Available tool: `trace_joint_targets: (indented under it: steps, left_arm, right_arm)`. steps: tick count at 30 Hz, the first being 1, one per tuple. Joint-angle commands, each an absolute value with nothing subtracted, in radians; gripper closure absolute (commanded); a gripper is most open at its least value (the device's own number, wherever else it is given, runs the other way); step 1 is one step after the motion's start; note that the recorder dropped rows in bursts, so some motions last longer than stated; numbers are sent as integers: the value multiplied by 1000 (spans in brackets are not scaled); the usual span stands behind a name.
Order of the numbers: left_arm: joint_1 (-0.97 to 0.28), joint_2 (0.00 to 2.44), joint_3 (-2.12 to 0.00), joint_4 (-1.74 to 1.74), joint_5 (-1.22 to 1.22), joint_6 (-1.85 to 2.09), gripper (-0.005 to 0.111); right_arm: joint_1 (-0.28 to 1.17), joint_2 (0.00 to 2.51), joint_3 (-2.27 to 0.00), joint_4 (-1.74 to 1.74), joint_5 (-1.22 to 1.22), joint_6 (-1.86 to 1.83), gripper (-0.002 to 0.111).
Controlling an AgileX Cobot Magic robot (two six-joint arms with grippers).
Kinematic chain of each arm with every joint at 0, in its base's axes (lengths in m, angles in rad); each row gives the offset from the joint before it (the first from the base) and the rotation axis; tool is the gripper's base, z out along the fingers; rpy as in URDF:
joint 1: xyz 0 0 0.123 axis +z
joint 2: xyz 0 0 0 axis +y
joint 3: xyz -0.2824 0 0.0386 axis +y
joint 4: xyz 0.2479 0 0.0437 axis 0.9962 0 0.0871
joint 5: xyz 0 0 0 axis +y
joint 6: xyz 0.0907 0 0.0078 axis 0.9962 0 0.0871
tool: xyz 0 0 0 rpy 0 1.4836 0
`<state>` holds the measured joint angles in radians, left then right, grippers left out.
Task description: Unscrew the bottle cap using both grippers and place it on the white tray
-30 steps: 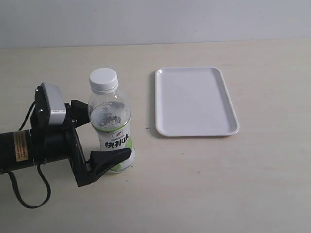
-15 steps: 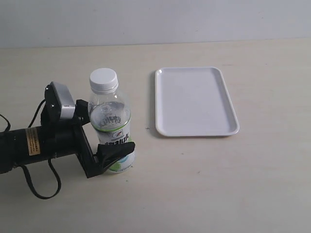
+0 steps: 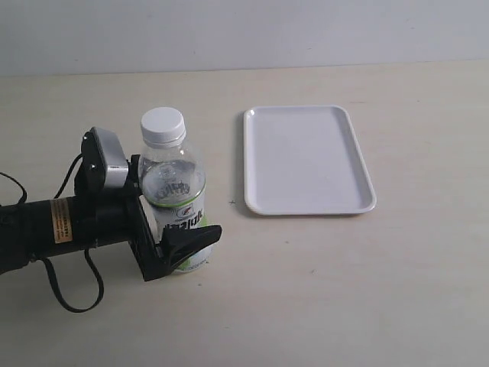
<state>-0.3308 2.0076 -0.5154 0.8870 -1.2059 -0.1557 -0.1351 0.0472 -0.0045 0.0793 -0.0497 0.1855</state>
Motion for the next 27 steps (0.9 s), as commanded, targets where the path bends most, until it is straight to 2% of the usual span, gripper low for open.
trace_joint_targets:
  steps: [1,2,3,4,7,8,11,19,27]
  left_arm:
    - [-335,2012,-519,903,-1221,-165,6]
    - [-335,2012,-519,903,-1221,-165,10]
    - [-335,2012,-519,903,-1221,-160,23]
    - [-335,2012,-519,903,-1221,-158,30]
    - [-335,2012,-519,906,-1221,-158,74]
    - [-335,2012,-519,906,-1221,-158,85]
    - [-335,2012,-519,911,-1221,-170,105]
    - [-335,2012,-519,909,-1221,-184,107]
    - [-335,1988,-519,909,-1221,-184,107]
  right_arm:
    - [-139,43,0,72,-62,185,108]
    - [-139,43,0,72,-60,185,108]
    - [-139,43,0,72,-60,185,108]
    - [-139,43,0,72,-60,185,108]
    - [-139,43,0,72,-62,185,108]
    - [-139,43,0,73,-64,185,108]
    - [-139,43,0,78,-81,188,108]
    - [-139,54,0,120,-95,311,108]
    - [-139,186,-218,120,35,327,108]
